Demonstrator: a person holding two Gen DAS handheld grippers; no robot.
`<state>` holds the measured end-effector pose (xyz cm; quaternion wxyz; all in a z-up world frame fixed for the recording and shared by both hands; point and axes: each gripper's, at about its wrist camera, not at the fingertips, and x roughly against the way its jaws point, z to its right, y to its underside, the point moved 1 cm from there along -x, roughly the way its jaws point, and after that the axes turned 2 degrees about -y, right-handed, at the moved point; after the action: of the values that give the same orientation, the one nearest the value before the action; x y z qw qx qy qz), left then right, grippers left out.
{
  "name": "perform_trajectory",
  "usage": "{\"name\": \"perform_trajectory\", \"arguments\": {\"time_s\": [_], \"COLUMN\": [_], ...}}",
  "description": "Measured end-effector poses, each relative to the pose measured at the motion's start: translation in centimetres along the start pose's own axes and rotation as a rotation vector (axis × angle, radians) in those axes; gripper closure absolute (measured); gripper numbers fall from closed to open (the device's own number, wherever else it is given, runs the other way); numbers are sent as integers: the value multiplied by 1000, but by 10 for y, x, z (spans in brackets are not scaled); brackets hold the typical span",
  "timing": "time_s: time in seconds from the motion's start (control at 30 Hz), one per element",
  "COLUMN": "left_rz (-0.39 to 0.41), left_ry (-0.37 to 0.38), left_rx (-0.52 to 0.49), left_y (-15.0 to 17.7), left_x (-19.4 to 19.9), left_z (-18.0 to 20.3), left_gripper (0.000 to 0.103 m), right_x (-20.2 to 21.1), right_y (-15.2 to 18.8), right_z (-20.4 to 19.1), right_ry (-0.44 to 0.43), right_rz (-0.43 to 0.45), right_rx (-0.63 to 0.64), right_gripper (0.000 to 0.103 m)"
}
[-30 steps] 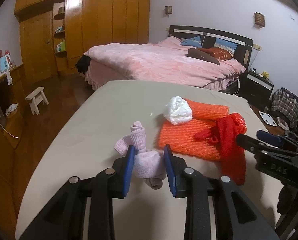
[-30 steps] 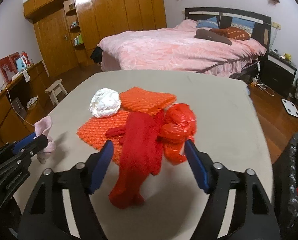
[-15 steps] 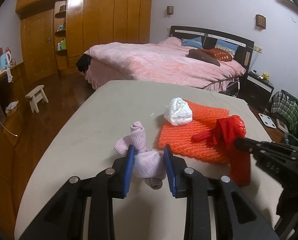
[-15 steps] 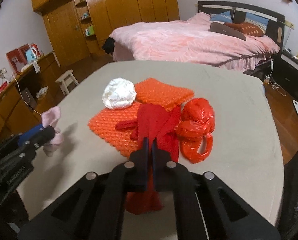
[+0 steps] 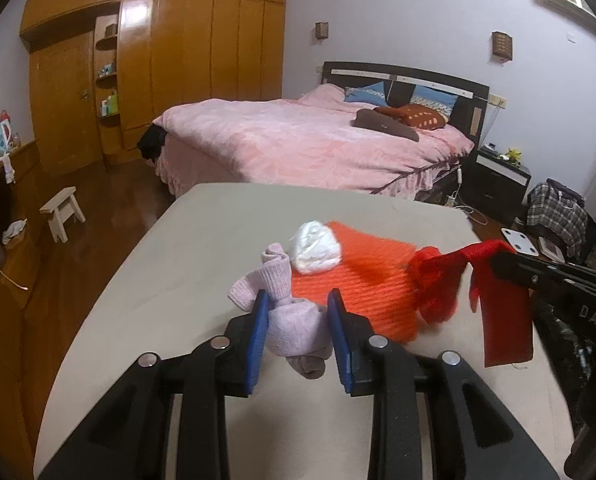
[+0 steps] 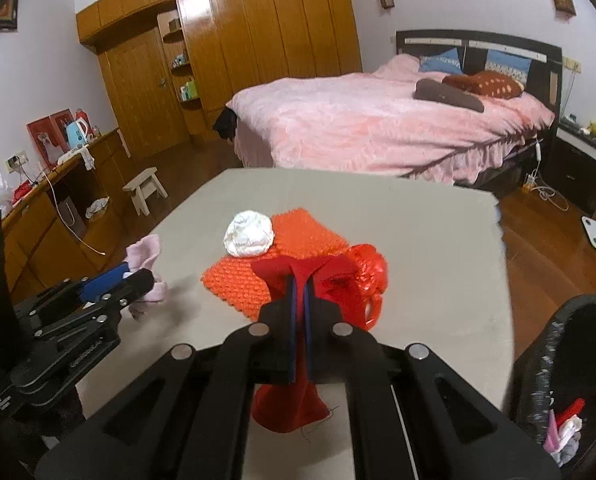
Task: Collect trash
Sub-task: 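Carry the pink sock and red glove over the bin and open both tools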
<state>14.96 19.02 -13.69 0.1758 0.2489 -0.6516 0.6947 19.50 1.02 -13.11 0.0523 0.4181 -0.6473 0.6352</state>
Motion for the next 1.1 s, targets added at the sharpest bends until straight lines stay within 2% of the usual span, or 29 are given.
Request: {"name": "perform_trajectory", "arguments": {"time_s": [0.67, 1.1], "left_rz": [56, 94], "left_ry": [116, 238], "left_rx": [-82, -139], "left_y": [-21, -39], "left_x": [33, 47], "left_z": [65, 134], "left_gripper": [73, 73], "right_x": [86, 140], "right_y": [-3, 6], "right_z": [34, 82], "right_ry": [51, 158], "right_rz": [115, 175], "right_rx": [-58, -110], "right_gripper": [100, 100]}}
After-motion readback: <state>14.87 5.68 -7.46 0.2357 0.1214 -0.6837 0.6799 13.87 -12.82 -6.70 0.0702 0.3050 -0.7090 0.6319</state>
